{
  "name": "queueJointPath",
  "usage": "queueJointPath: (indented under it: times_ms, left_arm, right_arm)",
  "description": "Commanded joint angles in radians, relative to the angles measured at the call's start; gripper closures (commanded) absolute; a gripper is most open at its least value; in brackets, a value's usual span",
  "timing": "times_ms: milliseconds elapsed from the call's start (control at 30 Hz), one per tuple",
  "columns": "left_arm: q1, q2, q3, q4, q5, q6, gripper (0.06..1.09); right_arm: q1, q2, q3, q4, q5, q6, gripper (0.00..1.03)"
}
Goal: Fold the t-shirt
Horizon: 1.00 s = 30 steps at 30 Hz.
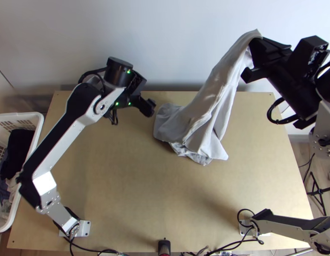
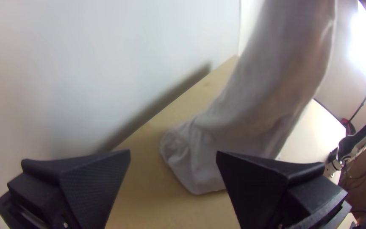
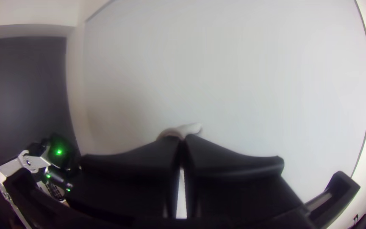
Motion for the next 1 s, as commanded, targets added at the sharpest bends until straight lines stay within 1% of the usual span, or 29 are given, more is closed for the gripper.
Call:
queueJointPath:
  times_ms: [0,100,167,267,367,433,500,667,767,833,900,967]
  left_arm:
    - [-0.106,-0.106,-0.031,-0.037,0.036,0.009,0.10]
    - [-0.186,-0.136,-0.029,-0.029,0.036,-0.003,0.10]
    - [-0.232,-0.152,-0.029,-0.026,0.035,-0.005,0.10]
    - [-0.264,-0.161,-0.029,-0.013,0.033,-0.011,0.10]
    - [-0.318,-0.168,-0.035,-0.031,0.035,-0.031,0.10]
    - [-0.364,-0.175,-0.077,-0.031,0.033,-0.038,0.10]
    - [-0.410,-0.184,-0.161,0.000,0.015,-0.031,0.10]
    - [-0.450,-0.202,-0.425,0.208,-0.064,0.075,0.10]
    - [-0.450,-0.207,-0.555,0.349,-0.077,0.144,0.10]
    - [-0.452,-0.207,-0.649,0.484,-0.131,0.204,0.10]
    - [-0.449,-0.202,-0.733,0.661,-0.185,0.256,0.11]
    - [-0.439,-0.188,-0.788,0.764,-0.202,0.282,0.11]
  right_arm:
    - [-0.021,0.025,0.004,0.026,0.006,-0.004,1.00]
    - [-0.023,0.051,0.004,0.049,0.042,-0.026,1.00]
    - [-0.033,0.069,0.001,0.077,0.059,-0.023,1.00]
    - [-0.052,0.098,0.000,0.110,0.068,-0.023,1.00]
    - [-0.067,0.129,0.007,0.137,0.076,-0.024,1.00]
    - [-0.070,0.147,0.026,0.138,0.081,-0.021,1.00]
    - [-0.069,0.155,0.043,0.138,0.084,-0.010,1.00]
    - [-0.056,0.155,0.073,0.126,0.085,-0.006,1.00]
    - [-0.056,0.155,0.110,0.097,0.085,0.006,1.00]
    - [-0.056,0.156,0.141,0.066,0.084,0.016,1.00]
    - [-0.056,0.156,0.167,0.037,0.084,0.022,1.00]
    - [-0.055,0.153,0.193,0.003,0.084,0.031,1.00]
